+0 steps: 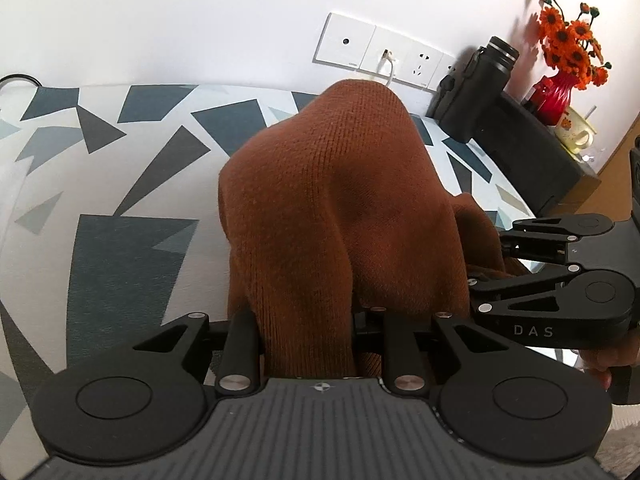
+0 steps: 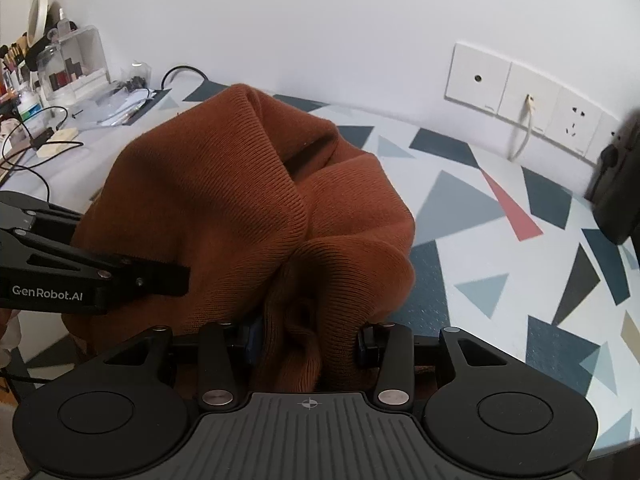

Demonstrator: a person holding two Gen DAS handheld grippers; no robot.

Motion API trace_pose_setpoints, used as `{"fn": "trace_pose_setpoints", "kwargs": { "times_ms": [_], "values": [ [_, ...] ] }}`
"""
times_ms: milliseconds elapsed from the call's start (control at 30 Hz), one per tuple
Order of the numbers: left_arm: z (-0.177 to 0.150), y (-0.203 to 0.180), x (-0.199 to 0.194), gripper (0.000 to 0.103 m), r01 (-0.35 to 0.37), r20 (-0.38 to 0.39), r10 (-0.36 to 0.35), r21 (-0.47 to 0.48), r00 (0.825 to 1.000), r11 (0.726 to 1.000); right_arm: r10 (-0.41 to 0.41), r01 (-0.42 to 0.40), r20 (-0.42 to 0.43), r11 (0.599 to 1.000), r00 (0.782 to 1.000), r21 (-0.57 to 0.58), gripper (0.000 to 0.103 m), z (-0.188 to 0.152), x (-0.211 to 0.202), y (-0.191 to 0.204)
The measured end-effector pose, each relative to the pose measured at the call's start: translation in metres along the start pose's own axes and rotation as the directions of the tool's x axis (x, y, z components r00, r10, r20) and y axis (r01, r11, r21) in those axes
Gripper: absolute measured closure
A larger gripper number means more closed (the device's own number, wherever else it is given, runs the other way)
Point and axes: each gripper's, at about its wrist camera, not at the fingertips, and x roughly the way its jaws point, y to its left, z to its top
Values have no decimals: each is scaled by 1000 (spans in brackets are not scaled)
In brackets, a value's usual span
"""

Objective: Fold clothes
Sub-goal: 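Lower the held garment onto the patterned table with both grippers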

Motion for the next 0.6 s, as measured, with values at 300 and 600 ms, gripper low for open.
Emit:
{"fn": "trace_pose_setpoints", "kwargs": {
  "times_ms": [300, 600],
  "values": [
    [-11, -13, 2, 65, -52, 0, 52, 24, 999, 998, -18, 18, -7, 999, 1000, -43, 62, -14, 11, 6],
    [-13, -14, 3, 46, -73, -24, 73, 4, 997, 997, -22, 22, -12, 1000, 1000, -14, 57, -21, 13, 4]
  ]
}}
